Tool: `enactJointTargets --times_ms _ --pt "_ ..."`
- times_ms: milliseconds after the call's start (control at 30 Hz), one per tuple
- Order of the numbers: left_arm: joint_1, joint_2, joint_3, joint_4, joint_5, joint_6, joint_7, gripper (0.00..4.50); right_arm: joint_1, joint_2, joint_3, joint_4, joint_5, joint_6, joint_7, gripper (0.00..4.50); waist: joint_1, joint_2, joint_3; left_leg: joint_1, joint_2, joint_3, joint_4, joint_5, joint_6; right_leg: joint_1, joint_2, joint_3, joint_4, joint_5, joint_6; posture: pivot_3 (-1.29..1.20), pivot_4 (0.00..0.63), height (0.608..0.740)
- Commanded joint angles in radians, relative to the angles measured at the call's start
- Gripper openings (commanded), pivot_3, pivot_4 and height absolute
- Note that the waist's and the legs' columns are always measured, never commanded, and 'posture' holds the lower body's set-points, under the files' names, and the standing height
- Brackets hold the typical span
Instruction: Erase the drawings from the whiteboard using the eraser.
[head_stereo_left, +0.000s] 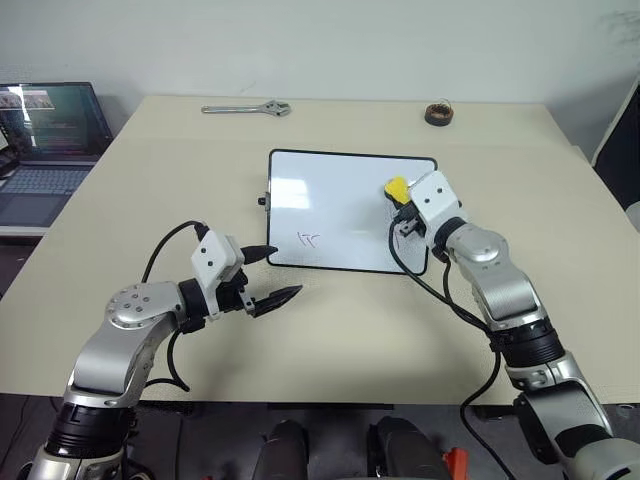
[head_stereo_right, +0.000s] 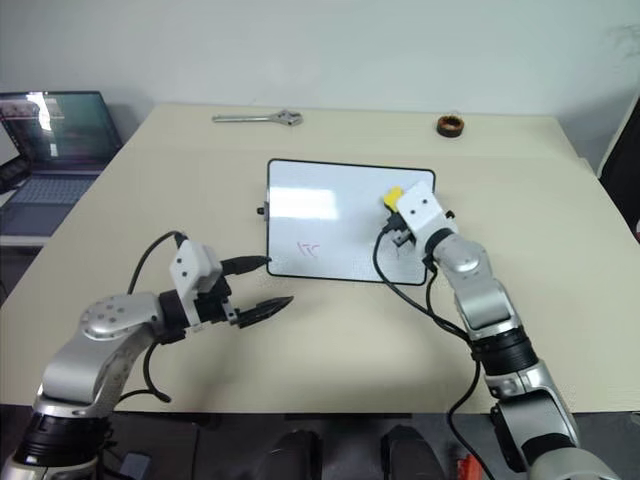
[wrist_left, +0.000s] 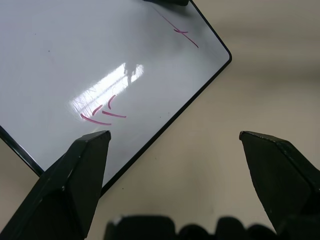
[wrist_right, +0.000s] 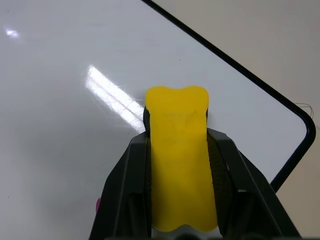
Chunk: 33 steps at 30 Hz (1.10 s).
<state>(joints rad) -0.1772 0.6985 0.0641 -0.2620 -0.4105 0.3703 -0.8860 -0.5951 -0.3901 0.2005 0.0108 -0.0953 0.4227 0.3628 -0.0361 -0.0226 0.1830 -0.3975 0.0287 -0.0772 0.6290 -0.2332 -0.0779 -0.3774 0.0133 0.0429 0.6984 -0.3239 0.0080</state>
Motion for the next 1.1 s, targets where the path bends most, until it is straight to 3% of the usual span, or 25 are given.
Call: enactJointTargets --times_ms 33,300,533,900,1000,1100 --pt "-0.007 0.007 0.014 -0.038 0.000 -0.010 0.002 4.50 0.091 -0.070 0.058 -0.030 -0.053 0.012 0.070 1.14 0.002 0.000 0.000 0.001 0.000 0.000 0.000 0.000 0.000 0.002 0.000 0.000 0.000 0.000 0.000 0.00 0.150 0.740" --pt "-0.040 0.009 0.006 -0.036 -0.001 0.013 0.004 4.50 0.181 -0.187 0.143 -0.128 -0.151 -0.025 0.164 1.13 0.002 -0.002 -0.001 0.008 0.000 0.000 0.000 0.000 0.000 0.007 0.002 0.001 0.000 0.000 0.000 0.00 0.150 0.740" --pt "-0.042 0.015 0.009 -0.041 -0.004 0.021 -0.001 4.50 0.071 -0.104 0.035 -0.091 -0.161 -0.035 0.032 1.12 -0.004 -0.002 -0.001 0.007 0.000 0.001 0.001 0.001 0.000 0.006 0.002 0.001 0.001 0.001 -0.001 0.00 0.150 0.740" --pt "-0.026 0.017 0.022 -0.057 -0.014 0.041 0.006 4.50 0.238 -0.234 0.158 -0.183 -0.203 -0.014 0.278 1.12 0.003 -0.002 -0.001 0.007 0.000 0.000 0.001 0.000 0.000 0.006 0.001 0.001 -0.001 0.000 0.000 0.00 0.150 0.740" --pt "-0.024 0.021 0.028 -0.047 -0.014 0.036 0.000 4.50 0.222 -0.222 0.141 -0.179 -0.219 -0.021 0.237 1.12 0.002 -0.002 -0.001 0.009 0.000 0.000 0.001 0.000 0.000 0.008 0.002 0.001 0.000 -0.001 0.001 0.00 0.150 0.740" --pt "-0.023 0.022 0.029 -0.038 -0.012 0.030 -0.003 4.50 0.157 -0.164 0.073 -0.138 -0.243 -0.031 0.106 1.12 -0.004 -0.002 -0.001 0.009 0.000 0.000 0.001 0.001 0.000 0.007 0.002 0.001 0.000 -0.001 0.002 0.00 0.150 0.740"
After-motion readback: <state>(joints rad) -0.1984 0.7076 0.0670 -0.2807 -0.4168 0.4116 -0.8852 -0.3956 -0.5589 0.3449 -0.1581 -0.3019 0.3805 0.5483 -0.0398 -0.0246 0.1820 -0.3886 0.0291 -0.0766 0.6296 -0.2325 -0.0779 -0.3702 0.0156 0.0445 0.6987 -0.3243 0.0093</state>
